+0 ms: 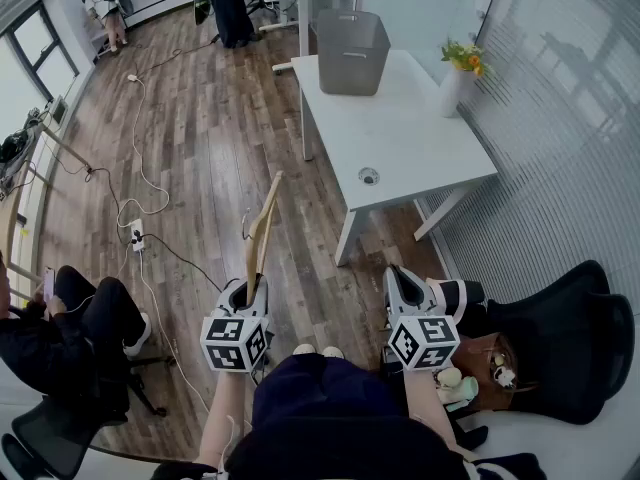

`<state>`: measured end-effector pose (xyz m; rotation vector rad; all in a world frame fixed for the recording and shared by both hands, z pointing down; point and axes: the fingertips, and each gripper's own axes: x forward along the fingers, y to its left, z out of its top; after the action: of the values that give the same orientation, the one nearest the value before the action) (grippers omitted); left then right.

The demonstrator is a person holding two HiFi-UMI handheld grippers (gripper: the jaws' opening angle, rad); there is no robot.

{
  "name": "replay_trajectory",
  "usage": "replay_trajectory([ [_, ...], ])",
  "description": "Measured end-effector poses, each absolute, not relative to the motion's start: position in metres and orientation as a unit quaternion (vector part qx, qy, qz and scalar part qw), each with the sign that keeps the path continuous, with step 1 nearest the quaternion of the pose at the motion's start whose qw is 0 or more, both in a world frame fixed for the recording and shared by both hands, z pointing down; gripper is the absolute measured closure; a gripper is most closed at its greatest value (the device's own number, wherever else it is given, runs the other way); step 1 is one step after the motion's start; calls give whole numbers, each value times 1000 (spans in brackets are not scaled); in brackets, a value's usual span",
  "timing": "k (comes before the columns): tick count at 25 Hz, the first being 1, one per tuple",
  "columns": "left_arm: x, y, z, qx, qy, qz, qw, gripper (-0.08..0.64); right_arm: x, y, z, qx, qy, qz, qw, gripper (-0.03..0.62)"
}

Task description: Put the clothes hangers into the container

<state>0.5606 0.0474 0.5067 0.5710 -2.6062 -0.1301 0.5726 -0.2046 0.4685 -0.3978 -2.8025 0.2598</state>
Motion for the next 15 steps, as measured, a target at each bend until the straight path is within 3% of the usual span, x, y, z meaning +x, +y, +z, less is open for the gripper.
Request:
replay_trajectory([
  [15, 582, 67, 506, 210, -948, -53, 232, 537, 593, -178, 465, -145, -975, 92, 140, 560],
])
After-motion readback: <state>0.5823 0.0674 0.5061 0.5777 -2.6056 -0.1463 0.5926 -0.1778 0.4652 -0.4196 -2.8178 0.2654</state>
